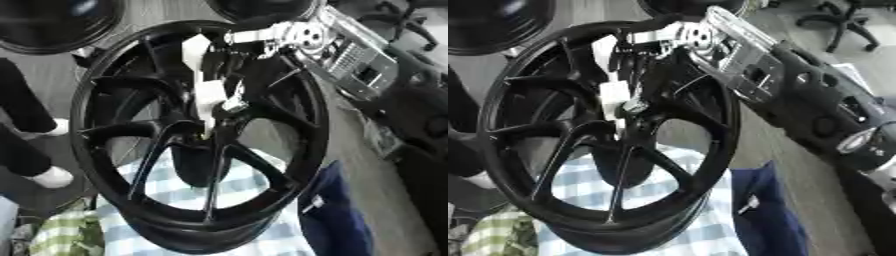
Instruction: Pull the pin out of the wheel hub.
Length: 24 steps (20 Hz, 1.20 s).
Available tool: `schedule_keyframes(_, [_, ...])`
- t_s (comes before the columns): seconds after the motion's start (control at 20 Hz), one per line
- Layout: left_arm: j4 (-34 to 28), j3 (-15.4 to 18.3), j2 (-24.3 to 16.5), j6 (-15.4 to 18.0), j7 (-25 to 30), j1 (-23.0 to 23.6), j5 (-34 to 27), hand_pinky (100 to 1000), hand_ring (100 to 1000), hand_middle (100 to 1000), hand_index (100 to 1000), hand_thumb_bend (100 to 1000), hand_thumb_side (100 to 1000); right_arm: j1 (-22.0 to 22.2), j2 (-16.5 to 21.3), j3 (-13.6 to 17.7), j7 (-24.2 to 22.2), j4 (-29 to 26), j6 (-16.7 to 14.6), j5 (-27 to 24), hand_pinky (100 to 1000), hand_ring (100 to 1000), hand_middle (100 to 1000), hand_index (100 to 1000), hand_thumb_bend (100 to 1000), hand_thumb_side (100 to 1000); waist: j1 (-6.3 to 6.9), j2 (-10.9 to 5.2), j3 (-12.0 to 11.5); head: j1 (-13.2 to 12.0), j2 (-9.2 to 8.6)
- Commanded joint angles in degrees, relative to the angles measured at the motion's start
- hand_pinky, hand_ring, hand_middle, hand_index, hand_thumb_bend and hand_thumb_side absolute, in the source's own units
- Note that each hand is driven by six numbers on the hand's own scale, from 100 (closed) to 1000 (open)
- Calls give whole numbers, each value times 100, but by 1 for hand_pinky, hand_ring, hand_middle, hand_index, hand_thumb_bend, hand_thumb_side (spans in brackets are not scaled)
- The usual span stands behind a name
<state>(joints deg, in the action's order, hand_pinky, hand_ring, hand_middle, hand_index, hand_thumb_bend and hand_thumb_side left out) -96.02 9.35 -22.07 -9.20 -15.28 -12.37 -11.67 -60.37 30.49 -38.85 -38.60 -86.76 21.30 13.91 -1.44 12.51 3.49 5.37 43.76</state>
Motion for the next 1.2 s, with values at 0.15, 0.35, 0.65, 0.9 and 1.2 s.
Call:
schedule_keyframes(0.15, [-75,46,-56,-2,10,-24,-34,720,587,580,598,717,264,-63,37,108,32,44,-35,-10,798,723,707,798,524,290,20,-74,-11,9,-9])
schedule_keyframes(0.35, [-72,47,-53,-2,11,-26,-35,721,587,580,598,717,264,-59,13,100,64,42,-7,-87,798,714,697,788,499,279,16,-72,-28,11,-5])
schedule_keyframes(0.65, [-70,43,-47,-6,16,-30,-34,721,587,580,598,716,264,-69,8,111,189,-44,64,-293,802,719,681,774,468,264,5,-66,-40,-8,-4])
schedule_keyframes(0.9, [-64,44,-48,-10,18,-29,-28,722,587,580,597,714,264,-75,22,87,257,-139,152,-455,803,720,677,770,460,261,2,-63,-45,-22,-7])
schedule_keyframes(1.2, [-63,42,-38,-10,22,-27,-26,722,586,580,596,712,265,-77,4,64,248,-168,211,-494,802,719,652,751,436,228,-4,-62,-55,-17,-13])
